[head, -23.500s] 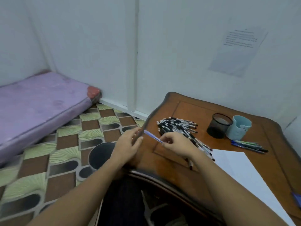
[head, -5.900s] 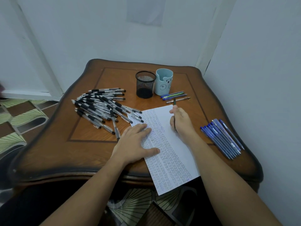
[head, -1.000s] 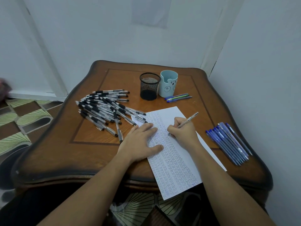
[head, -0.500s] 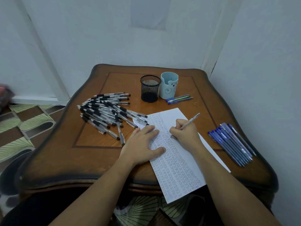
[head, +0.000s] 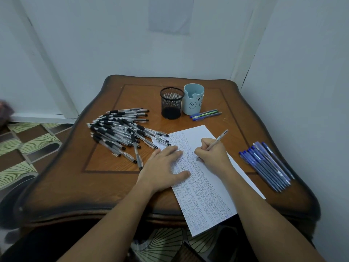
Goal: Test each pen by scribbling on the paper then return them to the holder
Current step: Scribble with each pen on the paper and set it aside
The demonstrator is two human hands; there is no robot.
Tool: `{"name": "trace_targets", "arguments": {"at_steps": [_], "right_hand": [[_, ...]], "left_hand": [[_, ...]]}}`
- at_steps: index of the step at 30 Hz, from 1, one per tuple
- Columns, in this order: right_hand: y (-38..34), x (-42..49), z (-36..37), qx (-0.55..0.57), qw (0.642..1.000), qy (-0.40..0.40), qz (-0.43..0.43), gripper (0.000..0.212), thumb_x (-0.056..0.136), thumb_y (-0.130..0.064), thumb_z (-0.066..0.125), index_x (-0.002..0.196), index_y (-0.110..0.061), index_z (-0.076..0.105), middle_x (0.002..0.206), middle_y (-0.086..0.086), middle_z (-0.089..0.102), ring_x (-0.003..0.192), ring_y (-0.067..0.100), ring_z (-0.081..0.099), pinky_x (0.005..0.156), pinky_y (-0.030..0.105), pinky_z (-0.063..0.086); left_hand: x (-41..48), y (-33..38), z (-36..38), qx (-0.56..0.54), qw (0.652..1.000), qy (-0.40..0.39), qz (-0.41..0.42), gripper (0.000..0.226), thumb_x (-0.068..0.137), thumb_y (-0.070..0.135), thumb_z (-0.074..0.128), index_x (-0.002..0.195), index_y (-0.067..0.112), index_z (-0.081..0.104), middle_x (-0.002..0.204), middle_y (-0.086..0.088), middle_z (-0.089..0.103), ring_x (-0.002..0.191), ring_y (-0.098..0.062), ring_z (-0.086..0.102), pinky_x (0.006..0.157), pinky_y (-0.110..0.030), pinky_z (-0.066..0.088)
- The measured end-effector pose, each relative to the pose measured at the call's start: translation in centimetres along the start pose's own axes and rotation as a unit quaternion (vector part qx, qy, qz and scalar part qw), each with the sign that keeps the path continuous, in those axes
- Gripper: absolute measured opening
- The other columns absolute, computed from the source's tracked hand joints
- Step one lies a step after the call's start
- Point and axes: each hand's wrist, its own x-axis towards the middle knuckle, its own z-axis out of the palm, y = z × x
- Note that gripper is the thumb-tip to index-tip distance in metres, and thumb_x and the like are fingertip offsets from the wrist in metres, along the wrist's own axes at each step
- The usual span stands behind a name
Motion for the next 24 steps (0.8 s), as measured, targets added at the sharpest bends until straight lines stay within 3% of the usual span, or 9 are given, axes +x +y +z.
{"name": "trace_targets", "arguments": {"at_steps": [5, 12, 17, 21, 24], "right_hand": [[0.1, 0.0, 0.1, -0.008, 1.0, 0.02, -0.007, 0.047, 0.08, 0.006, 0.062, 0.055, -0.018, 0.031, 0.057, 0.002, 0.029, 0.052, 0.013, 0.038, 0.047, 0.018, 0.04], [0.2, 0.3, 0.0, -0.028, 0.999, 0.031, -0.001, 0.039, 0.084, 0.001, 0.062, 0.059, -0.014, 0.036, 0.06, 0.01, 0.034, 0.055, 0.017, 0.046, 0.053, 0.026, 0.047], [0.1, 1.2, -0.5, 0.056, 0.995, 0.033, 0.075, 0.039, 0.095, -0.005, 0.059, 0.06, -0.015, 0.044, 0.056, 0.003, 0.051, 0.053, 0.015, 0.051, 0.052, 0.026, 0.047], [-0.6, 1.7, -1.0, 0.084, 0.99, -0.034, 0.112, 0.034, 0.102, -0.04, 0.05, 0.081, -0.014, 0.048, 0.053, -0.002, 0.048, 0.047, 0.011, 0.041, 0.047, 0.025, 0.036], [-1.3, 1.6, -0.7, 0.043, 0.992, -0.043, 0.113, 0.032, 0.105, -0.043, 0.039, 0.101, -0.016, 0.057, 0.055, -0.003, 0.047, 0.048, 0.008, 0.041, 0.046, 0.023, 0.035]], "left_hand": [[0.1, 0.0, 0.0, -0.002, 1.0, -0.003, -0.003, 0.088, 0.075, 0.078, 0.035, 0.149, 0.031, 0.031, 0.159, 0.01, 0.022, 0.144, -0.005, 0.017, 0.118, -0.033, 0.004], [0.1, 0.0, -0.1, 0.003, 1.0, -0.011, -0.005, 0.086, 0.078, 0.077, 0.037, 0.15, 0.032, 0.029, 0.159, 0.01, 0.02, 0.144, -0.005, 0.015, 0.117, -0.032, 0.002], [0.1, 0.0, -0.1, 0.005, 1.0, -0.009, -0.004, 0.087, 0.077, 0.077, 0.034, 0.15, 0.032, 0.03, 0.159, 0.01, 0.02, 0.144, -0.005, 0.015, 0.117, -0.032, 0.002], [-0.2, 0.0, -0.2, -0.001, 1.0, -0.009, -0.008, 0.087, 0.076, 0.077, 0.035, 0.15, 0.032, 0.03, 0.159, 0.01, 0.02, 0.145, -0.005, 0.014, 0.118, -0.033, 0.002], [-0.3, 0.1, -0.3, -0.001, 1.0, -0.014, -0.008, 0.087, 0.076, 0.077, 0.034, 0.151, 0.032, 0.028, 0.16, 0.011, 0.019, 0.145, -0.004, 0.013, 0.118, -0.032, 0.001]]}}
